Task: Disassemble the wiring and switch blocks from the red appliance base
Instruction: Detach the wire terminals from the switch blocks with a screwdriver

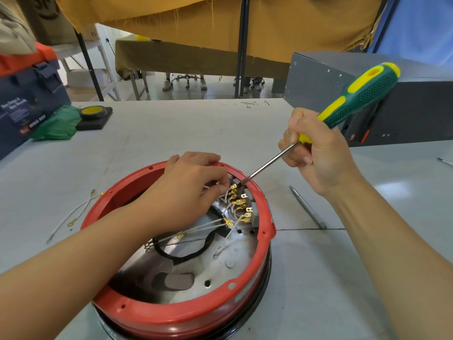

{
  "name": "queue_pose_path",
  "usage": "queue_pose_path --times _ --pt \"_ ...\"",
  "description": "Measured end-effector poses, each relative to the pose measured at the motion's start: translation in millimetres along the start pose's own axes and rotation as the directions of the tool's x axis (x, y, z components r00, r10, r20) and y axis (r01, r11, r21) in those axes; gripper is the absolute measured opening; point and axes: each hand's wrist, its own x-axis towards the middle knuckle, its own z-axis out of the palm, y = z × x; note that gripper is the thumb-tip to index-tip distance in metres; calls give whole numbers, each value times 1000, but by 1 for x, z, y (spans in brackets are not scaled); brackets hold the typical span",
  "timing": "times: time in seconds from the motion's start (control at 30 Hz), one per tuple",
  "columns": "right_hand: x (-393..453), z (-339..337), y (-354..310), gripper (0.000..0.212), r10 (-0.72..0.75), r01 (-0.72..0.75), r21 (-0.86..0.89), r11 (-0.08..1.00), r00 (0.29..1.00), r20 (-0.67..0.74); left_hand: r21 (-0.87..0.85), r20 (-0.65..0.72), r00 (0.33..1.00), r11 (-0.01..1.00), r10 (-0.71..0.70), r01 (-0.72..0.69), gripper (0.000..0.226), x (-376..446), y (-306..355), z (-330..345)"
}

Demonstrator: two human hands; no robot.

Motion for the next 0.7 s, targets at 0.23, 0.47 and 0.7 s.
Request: queue_pose_path --times 0.23,0.47,0.7 --pt "-4 28 15 24 -54 67 -133 989 994 100 -7 5 1000 1000 -1 1 9 1 3 0" --pt "-10 12 1 24 -82 82 -50 995 996 19 -38 -7 1000 999 -9 9 11 0 3 -1" --pt "-14 4 -10 24 -154 151 -46 987 986 -71 -38 14 998 997 -64 65 10 2 10 -3"
